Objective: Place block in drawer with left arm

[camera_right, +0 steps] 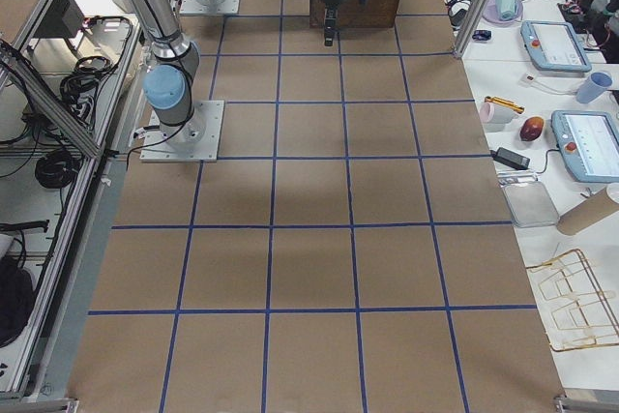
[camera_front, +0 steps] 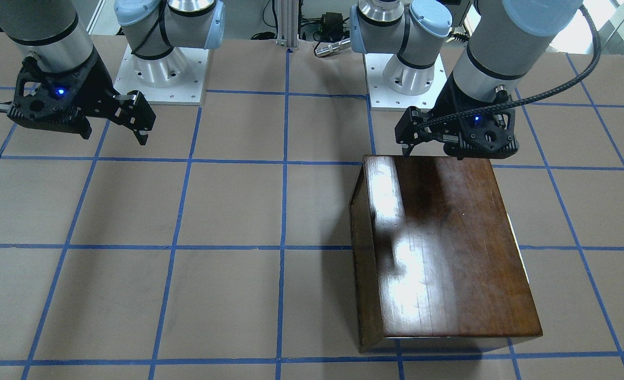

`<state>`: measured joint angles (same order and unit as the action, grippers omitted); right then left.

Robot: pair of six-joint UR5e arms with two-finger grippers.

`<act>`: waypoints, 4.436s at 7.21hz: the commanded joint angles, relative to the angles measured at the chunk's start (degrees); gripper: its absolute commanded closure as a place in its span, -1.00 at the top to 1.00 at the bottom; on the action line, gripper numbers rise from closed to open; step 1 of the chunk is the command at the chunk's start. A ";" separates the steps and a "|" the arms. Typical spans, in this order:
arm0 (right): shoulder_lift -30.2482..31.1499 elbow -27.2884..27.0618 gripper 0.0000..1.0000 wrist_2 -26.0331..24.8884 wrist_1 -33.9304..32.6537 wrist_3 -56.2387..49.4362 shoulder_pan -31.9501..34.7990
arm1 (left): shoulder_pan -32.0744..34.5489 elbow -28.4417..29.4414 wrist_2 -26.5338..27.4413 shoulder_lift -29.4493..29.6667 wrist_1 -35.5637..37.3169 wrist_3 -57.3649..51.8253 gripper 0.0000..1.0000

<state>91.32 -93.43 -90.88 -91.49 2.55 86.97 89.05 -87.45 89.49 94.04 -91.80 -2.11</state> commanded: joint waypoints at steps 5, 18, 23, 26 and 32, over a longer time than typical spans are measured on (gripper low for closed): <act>0.00 -0.09 1.00 0.00 0.00 0.00 0.04 | 0.07 0.09 0.33 -0.26 0.04 0.00 1.00; 0.00 0.00 1.00 0.00 0.00 0.00 0.04 | -2.90 0.88 0.33 0.26 0.30 -0.79 1.00; 0.00 0.00 1.00 0.00 0.00 0.00 0.04 | -13.34 5.00 -0.46 3.94 1.53 -9.97 1.00; 0.00 0.00 1.00 0.00 0.00 0.00 0.04 | -20.46 9.90 -0.20 7.81 1.71 -18.59 1.00; 0.00 0.00 1.00 0.00 0.00 0.00 0.04 | -29.02 10.11 -7.26 17.73 4.60 -31.53 1.00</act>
<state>91.32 -93.43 -90.89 -91.49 2.55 87.01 60.25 -77.08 86.70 109.51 -88.26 -31.53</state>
